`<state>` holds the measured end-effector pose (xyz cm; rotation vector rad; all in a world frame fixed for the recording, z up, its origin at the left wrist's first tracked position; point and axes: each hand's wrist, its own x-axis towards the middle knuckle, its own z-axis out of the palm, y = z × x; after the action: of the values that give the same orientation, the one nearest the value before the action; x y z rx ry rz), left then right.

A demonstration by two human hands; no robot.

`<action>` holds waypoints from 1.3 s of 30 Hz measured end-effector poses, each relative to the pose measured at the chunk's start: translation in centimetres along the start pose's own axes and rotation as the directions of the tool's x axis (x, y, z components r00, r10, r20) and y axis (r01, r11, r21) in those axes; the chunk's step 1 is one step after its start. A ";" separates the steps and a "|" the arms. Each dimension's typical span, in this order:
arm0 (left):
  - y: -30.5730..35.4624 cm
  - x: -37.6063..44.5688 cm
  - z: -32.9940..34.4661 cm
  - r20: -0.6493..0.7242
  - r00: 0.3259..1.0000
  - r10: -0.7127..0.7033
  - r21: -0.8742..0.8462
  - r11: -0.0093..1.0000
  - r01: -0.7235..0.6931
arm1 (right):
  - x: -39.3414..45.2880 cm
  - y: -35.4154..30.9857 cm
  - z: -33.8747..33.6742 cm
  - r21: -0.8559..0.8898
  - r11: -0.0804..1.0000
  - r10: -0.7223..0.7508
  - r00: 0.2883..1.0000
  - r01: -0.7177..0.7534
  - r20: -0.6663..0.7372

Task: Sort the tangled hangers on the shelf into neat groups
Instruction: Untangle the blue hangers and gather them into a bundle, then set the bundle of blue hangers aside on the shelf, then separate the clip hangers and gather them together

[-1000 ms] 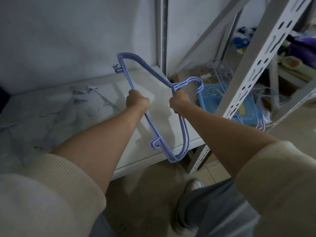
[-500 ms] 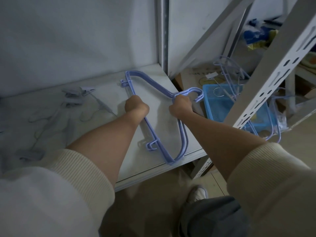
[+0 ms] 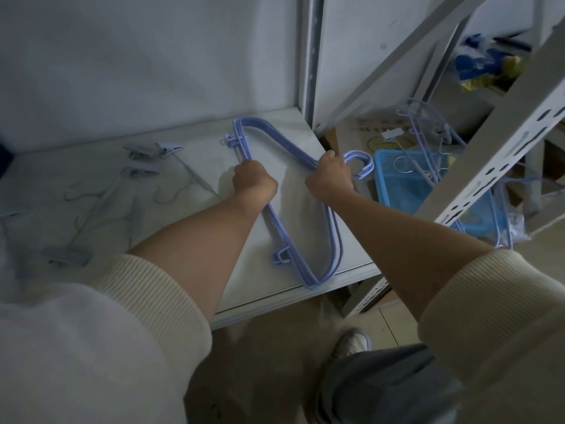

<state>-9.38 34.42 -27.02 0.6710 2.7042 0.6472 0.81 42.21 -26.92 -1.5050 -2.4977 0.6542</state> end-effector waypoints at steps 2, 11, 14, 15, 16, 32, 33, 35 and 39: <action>-0.1 -0.4 -0.8 0.004 1.000 0.004 -0.046 0.999 -0.003 | -0.6 -0.6 -0.2 -0.043 0.999 -0.016 0.998 0.014 -0.053; -9.6 -2.6 -10.5 -0.144 0.989 0.040 -0.062 0.997 -0.049 | -4.3 -8.4 0.3 -0.163 0.952 -0.251 0.966 0.258 0.060; -15.4 -4.0 -14.6 -0.207 0.978 -0.036 -0.068 0.997 0.022 | -6.4 -13.0 1.8 -0.120 0.922 -0.355 0.928 0.367 0.113; -17.4 -4.4 -15.9 -0.213 0.975 -0.068 -0.073 0.996 0.053 | -7.2 -14.5 2.4 -0.105 0.910 -0.389 0.913 0.402 0.126; -19.2 -4.9 -16.9 -0.215 0.972 -0.097 -0.077 0.994 0.082 | -8.0 -15.9 3.1 -0.095 0.896 -0.420 0.897 0.434 0.139; -30.9 -3.6 -17.8 -0.187 0.961 -0.203 -0.040 0.979 0.199 | -11.0 -23.7 12.4 -0.019 0.864 -0.472 0.823 0.503 0.316; -31.0 -3.3 -17.6 -0.185 0.965 -0.186 -0.044 0.982 0.181 | -10.8 -23.9 12.7 -0.013 0.866 -0.471 0.825 0.500 0.312; -30.9 -2.7 -17.5 -0.187 0.969 -0.160 -0.055 0.987 0.152 | -10.4 -24.0 13.4 -0.002 0.866 -0.475 0.822 0.501 0.316; -30.5 -2.1 -17.4 -0.174 0.974 -0.147 -0.070 0.988 0.136 | -9.9 -24.5 15.1 -0.039 0.858 -0.462 0.804 0.512 0.376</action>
<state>-25.34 3.05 -26.50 0.4187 2.8518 0.7792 -19.29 19.48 -28.69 -0.7414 -3.0861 0.7148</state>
